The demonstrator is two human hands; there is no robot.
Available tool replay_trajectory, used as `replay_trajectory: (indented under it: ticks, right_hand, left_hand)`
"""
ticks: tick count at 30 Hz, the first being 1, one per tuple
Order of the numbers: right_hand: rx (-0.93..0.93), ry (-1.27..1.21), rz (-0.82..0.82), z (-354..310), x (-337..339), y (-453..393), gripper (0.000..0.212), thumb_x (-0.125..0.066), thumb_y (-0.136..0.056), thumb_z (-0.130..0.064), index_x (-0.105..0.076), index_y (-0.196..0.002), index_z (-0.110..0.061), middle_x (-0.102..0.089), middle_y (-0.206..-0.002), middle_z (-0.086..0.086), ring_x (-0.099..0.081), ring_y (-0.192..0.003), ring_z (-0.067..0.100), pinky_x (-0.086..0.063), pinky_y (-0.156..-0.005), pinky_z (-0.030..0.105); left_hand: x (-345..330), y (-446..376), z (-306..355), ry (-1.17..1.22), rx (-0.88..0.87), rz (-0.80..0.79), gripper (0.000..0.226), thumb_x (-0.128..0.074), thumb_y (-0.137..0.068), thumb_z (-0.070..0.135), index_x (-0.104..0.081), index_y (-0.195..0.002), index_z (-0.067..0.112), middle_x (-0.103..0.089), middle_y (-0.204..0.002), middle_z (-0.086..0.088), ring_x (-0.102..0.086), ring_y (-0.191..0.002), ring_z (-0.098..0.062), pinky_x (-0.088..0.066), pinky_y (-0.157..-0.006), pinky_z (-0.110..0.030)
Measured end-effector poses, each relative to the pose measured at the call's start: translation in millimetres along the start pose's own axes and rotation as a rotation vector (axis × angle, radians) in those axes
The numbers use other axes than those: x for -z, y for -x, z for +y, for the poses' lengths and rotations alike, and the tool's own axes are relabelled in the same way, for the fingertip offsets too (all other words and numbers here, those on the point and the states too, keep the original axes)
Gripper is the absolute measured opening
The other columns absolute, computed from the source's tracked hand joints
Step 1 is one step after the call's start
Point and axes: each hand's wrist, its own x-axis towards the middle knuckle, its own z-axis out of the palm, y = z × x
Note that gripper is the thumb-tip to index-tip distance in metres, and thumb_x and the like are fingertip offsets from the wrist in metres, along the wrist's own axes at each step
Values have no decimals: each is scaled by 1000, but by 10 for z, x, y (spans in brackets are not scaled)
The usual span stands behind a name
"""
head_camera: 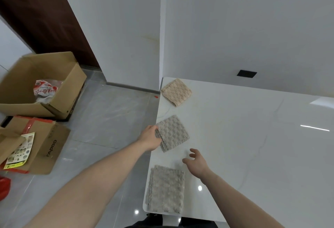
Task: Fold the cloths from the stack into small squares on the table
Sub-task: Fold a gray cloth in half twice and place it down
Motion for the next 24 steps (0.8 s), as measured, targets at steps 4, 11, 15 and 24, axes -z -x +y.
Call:
replay_trajectory:
  ticks: [4, 11, 15, 24]
  right_hand:
    - [-66, -118, -37, -111, 38, -280, 74, -67, -91, -27, -31, -155, -19, -51, -142, 3, -61, -115, 25, -53, -95, 39]
    - [-209, -344, -76, -258, -17, -658, 71, -67, -92, -27, -33, -153, -14, -63, -105, 4, -63, -88, 21, -58, -86, 37]
    - [-248, -396, -108, -321, -40, -833, 42, -71, -88, -30, -58, -124, -12, -66, -101, 3, -61, -88, 20, -58, -76, 33]
    - [-111, -393, 66, -417, 51, -1052, 12, -66, -87, -20, -58, -93, -13, -59, -88, 4, -55, -76, 19, -54, -74, 34]
  left_hand:
    - [30, -273, 90, 71, 89, -13, 74, -65, -86, 31, -36, -153, 21, -35, -157, -5, -40, -141, -26, -36, -117, -40]
    - [-58, -562, 193, 55, 154, -90, 78, -60, -91, 27, -23, -159, 22, -28, -163, -4, -38, -145, -29, -35, -117, -37]
    - [-129, -605, 215, 151, 216, -79, 73, -59, -90, 32, -29, -156, 23, -36, -158, -7, -44, -139, -30, -40, -110, -34]
    - [-209, -452, 217, 312, 182, -17, 36, -66, -91, 35, -60, -120, 14, -62, -113, -1, -59, -104, -23, -45, -81, -32]
